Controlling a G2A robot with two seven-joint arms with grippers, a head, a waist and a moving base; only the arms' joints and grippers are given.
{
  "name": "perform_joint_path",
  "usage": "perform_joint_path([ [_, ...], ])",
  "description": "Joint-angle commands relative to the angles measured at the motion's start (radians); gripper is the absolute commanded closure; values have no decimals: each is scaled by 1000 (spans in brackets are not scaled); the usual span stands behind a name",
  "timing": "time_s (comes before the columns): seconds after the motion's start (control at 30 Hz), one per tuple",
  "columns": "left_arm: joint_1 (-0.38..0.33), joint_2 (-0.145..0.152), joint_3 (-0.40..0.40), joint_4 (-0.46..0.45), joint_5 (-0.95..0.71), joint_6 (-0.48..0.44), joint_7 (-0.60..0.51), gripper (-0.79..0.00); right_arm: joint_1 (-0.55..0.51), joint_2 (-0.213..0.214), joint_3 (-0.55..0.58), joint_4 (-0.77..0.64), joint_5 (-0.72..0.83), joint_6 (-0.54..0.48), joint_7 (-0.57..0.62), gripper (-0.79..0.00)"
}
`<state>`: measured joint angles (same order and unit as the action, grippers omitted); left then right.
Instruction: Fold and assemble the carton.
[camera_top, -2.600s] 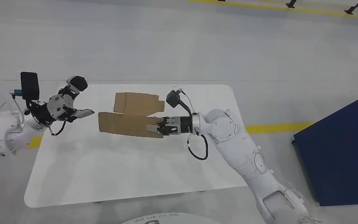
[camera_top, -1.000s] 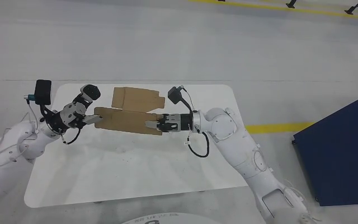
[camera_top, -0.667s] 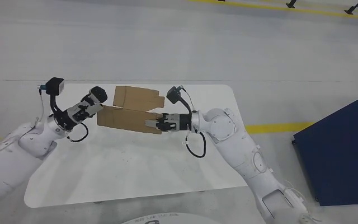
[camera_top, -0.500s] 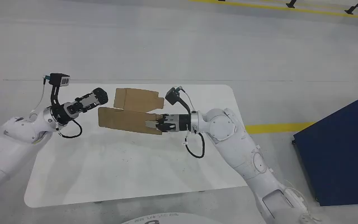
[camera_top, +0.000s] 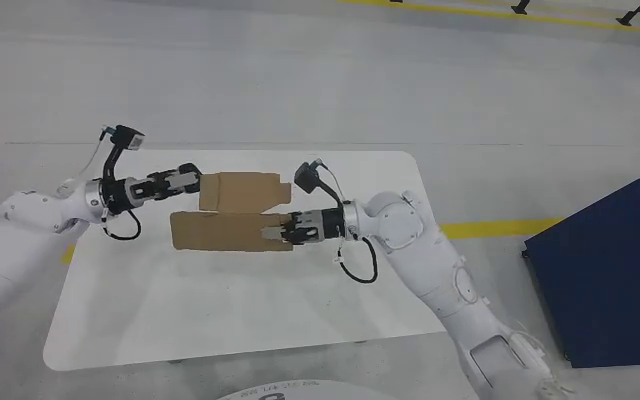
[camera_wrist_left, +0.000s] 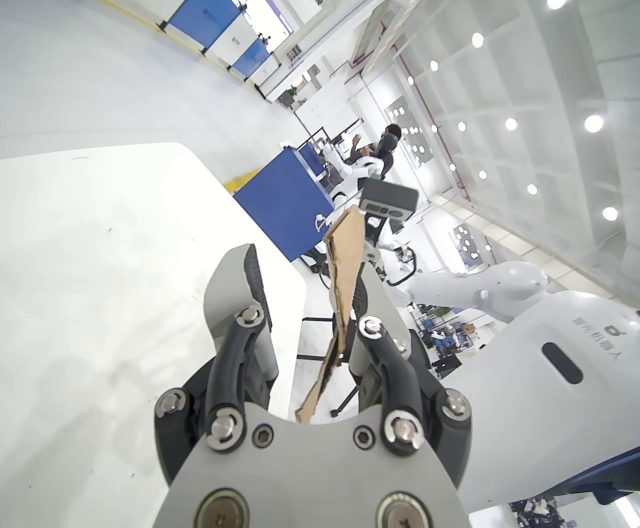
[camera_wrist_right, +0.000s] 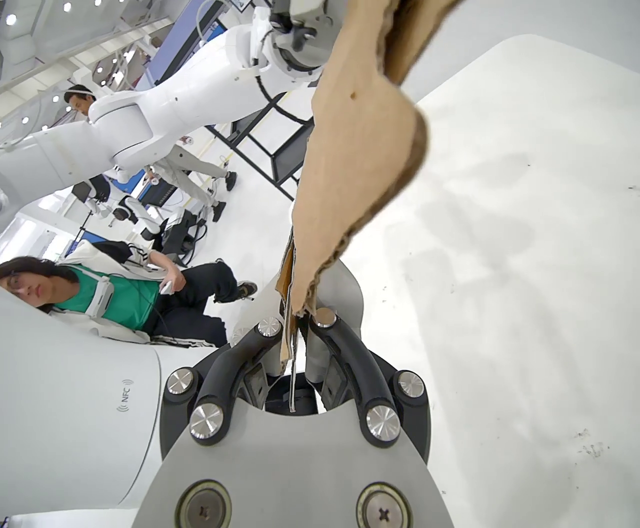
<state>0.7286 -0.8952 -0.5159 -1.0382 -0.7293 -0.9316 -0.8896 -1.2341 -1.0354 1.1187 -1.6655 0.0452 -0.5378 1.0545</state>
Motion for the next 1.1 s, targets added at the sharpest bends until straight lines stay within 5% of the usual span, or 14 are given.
perform_joint_path([
  [0.0, -7, -3, 32, -6, 29, -32, 32, -628, 3, 3, 2, 6, 29, -8, 24, 0],
  [0.2, -15, -3, 62, -17, 39, -61, 61, -597, 7, 4, 4, 10, 43, -12, 37, 0],
  [0.23, -15, -3, 62, -17, 39, -61, 61, -539, 7, 4, 4, 10, 43, -12, 37, 0],
  [0.27, -15, -3, 62, -17, 39, -61, 61, -391, 7, 4, 4, 10, 43, -12, 37, 0],
  [0.57, -15, -3, 62, -17, 39, -61, 61, -28, 7, 4, 4, 10, 43, -12, 37, 0],
  [0.8, -15, -3, 62, -17, 39, -61, 61, 0, 7, 4, 4, 10, 43, -12, 37, 0],
  [0.83, -15, -3, 62, -17, 39, -61, 61, -49, 7, 4, 4, 10, 43, -12, 37, 0],
  [0.87, -15, -3, 62, -17, 39, -61, 61, -222, 7, 4, 4, 10, 43, -12, 37, 0],
  [0.9, -15, -3, 62, -17, 39, -61, 61, -588, 7, 4, 4, 10, 43, -12, 37, 0],
  [0.93, -15, -3, 62, -17, 39, -61, 61, -785, 8, 4, -4, 17, 42, 5, 42, 0],
  [1.07, -15, -3, 62, -17, 39, -61, 61, -785, 11, 4, -7, 18, 42, 11, 43, 0],
])
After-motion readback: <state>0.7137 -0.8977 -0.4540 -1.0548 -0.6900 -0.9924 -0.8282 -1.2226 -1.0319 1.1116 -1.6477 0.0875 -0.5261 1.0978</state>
